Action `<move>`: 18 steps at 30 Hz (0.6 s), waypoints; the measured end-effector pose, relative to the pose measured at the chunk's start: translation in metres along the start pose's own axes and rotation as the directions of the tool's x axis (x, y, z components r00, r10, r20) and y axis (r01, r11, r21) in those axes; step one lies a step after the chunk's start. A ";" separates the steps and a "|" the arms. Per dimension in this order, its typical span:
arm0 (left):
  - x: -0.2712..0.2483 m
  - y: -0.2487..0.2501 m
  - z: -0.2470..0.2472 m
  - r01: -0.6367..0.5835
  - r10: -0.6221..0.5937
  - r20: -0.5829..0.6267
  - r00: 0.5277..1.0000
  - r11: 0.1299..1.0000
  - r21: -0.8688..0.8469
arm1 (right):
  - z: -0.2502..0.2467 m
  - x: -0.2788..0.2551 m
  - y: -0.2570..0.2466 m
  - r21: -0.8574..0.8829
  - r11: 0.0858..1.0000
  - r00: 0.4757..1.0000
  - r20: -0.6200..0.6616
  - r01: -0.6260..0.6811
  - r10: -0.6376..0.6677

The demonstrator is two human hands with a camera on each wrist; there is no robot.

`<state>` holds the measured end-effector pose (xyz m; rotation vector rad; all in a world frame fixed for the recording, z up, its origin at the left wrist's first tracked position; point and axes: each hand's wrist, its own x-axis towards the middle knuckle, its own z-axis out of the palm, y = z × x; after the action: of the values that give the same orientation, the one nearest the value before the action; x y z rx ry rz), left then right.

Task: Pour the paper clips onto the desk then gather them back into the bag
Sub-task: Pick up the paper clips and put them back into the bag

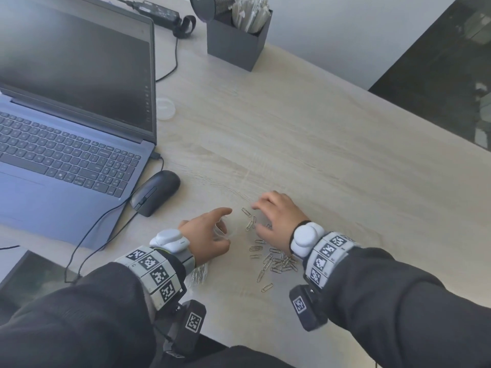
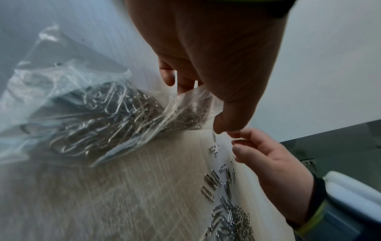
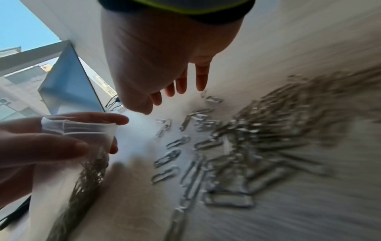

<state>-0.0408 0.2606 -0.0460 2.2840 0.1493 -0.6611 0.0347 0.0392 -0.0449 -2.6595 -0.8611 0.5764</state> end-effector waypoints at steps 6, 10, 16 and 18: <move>-0.005 -0.008 0.003 0.021 -0.021 -0.022 1.000 1.000 0.002 | 0.016 0.016 -0.022 -0.099 0.992 0.994 0.073 0.083 -0.076; -0.004 -0.011 0.004 0.027 -0.027 -0.014 1.000 1.000 0.002 | 0.020 -0.014 -0.004 -0.101 0.969 0.966 0.151 0.225 -0.209; -0.001 -0.007 0.005 0.009 -0.009 0.007 1.000 1.000 0.001 | 0.008 -0.054 0.029 -0.083 0.977 0.967 0.179 0.199 -0.182; 0.000 -0.004 0.006 0.005 -0.005 0.007 1.000 1.000 0.003 | -0.001 -0.049 0.033 -0.083 0.987 0.985 0.112 0.138 -0.129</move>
<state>-0.0447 0.2594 -0.0521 2.2848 0.1513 -0.6723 0.0148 -0.0163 -0.0428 -2.6441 -1.1113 0.6658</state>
